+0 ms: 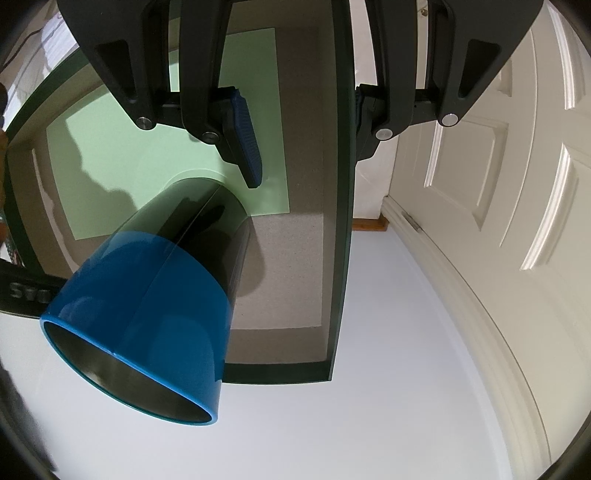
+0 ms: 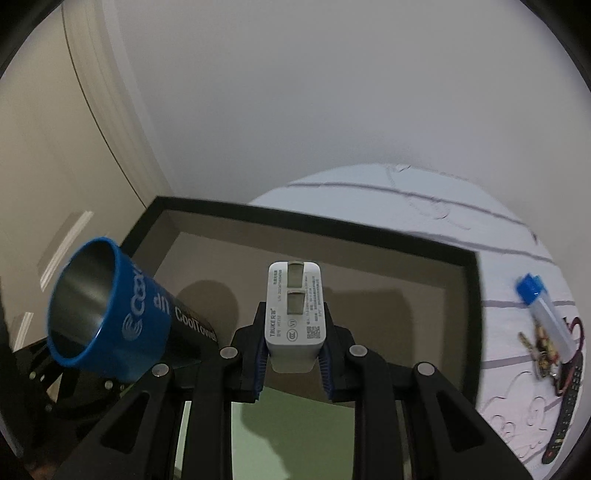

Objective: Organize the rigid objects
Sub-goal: 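Carry the charger into the box beside the tumbler and release it, then move the right tool toward the black remote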

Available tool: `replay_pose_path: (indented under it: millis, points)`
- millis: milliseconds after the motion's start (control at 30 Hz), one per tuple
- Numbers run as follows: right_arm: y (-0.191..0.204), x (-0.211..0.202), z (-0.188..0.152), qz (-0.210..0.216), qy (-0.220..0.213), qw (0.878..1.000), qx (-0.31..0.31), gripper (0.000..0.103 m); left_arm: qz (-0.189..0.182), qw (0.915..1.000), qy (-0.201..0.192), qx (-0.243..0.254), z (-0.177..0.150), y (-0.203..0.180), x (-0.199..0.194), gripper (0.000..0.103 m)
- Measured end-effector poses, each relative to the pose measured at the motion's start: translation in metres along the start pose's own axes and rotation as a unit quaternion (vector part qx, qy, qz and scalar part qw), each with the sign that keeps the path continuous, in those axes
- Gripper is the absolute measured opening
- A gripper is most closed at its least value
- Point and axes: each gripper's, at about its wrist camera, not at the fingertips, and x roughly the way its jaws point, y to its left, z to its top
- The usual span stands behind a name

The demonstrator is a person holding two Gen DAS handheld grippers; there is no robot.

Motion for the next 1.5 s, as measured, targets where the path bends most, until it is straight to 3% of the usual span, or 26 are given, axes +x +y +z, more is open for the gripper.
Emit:
replay_pose_path:
  millis: [233, 567, 667, 733, 867, 1100, 1200, 1333, 1500]
  points:
    - [0.007, 0.026, 0.007, -0.008, 0.032, 0.999, 0.002, 0.023, -0.002, 1.0000, 0.002, 0.001, 0.000, 0.003, 0.001, 0.042]
    - [0.001, 0.024, 0.005, 0.004, 0.042, 0.999, 0.009, 0.024, 0.000, 1.0000, 0.003, 0.002, 0.000, 0.001, 0.001, 0.042]
    - [0.005, 0.025, 0.007, -0.007, 0.047, 0.999, 0.000, 0.030, -0.001, 1.0000, 0.005, 0.001, -0.001, 0.002, 0.001, 0.042]
    - [0.006, 0.022, 0.007, -0.004, 0.041, 0.999, 0.003, 0.034, -0.001, 1.0000, 0.006, 0.000, -0.001, 0.002, 0.001, 0.042]
    - [-0.001, 0.001, 0.005, -0.006, 0.020, 1.000, 0.012, 0.053, -0.001, 1.0000, 0.006, 0.000, -0.003, 0.002, 0.001, 0.042]
    - [-0.029, -0.069, -0.014, 0.003, -0.057, 0.998, 0.017, 0.054, 0.000, 1.0000, 0.007, -0.001, -0.002, 0.002, 0.001, 0.042]
    - [-0.058, -0.100, -0.030, -0.022, -0.092, 0.995, 0.012, 0.054, 0.000, 1.0000, 0.007, -0.002, -0.002, 0.002, 0.001, 0.042]
    - [-0.118, -0.136, -0.059, -0.107, -0.123, 0.986, 0.042, 0.054, 0.001, 1.0000, 0.008, -0.003, -0.002, 0.002, 0.001, 0.042]
    - [-0.202, -0.143, -0.100, -0.199, -0.094, 0.969, 0.113, 0.054, 0.003, 1.0000, 0.008, -0.004, -0.003, 0.001, 0.002, 0.042]
